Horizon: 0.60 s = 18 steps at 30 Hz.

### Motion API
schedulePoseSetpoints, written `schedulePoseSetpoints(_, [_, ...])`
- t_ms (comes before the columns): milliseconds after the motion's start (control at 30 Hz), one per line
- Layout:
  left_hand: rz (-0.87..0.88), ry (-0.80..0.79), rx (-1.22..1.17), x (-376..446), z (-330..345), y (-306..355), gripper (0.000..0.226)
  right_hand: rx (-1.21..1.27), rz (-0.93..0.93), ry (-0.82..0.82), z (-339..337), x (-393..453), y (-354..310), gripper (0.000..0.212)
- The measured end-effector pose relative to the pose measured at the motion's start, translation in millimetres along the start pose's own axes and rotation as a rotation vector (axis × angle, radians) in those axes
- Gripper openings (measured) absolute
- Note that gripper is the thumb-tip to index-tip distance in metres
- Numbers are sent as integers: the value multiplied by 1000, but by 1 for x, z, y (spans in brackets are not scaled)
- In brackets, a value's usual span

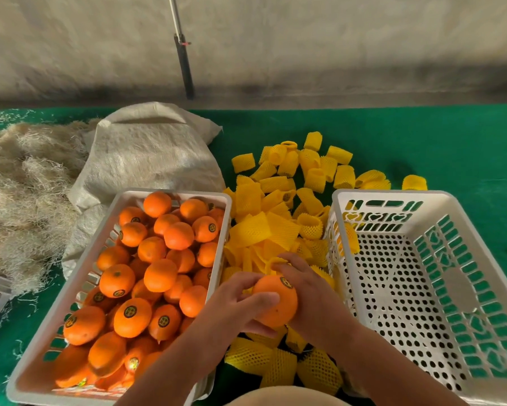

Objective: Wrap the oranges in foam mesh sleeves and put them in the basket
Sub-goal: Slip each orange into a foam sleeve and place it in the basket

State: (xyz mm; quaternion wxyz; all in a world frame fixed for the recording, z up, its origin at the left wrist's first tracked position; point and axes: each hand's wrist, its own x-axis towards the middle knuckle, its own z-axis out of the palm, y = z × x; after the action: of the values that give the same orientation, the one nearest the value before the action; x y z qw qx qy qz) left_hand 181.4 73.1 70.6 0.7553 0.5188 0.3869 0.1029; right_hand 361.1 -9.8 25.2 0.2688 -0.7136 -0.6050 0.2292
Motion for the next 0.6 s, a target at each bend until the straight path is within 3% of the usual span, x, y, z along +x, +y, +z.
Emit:
schedulePoseSetpoints(100, [-40,11,-60,1,6,1,70,33,15,-3,-1,-4,4,67])
schedulePoseSetpoints(233, [-53,-31,-38,6,8,4,50,76,6,-12,0,-5,5,61])
schedulePoseSetpoints(433, [-47,222,142,17,9,-3,28,103,37,40,3,-8,3,57])
schedulePoseSetpoints(600, [66,276,380,18,11,-18,73,86,40,26,10,-14,5,61])
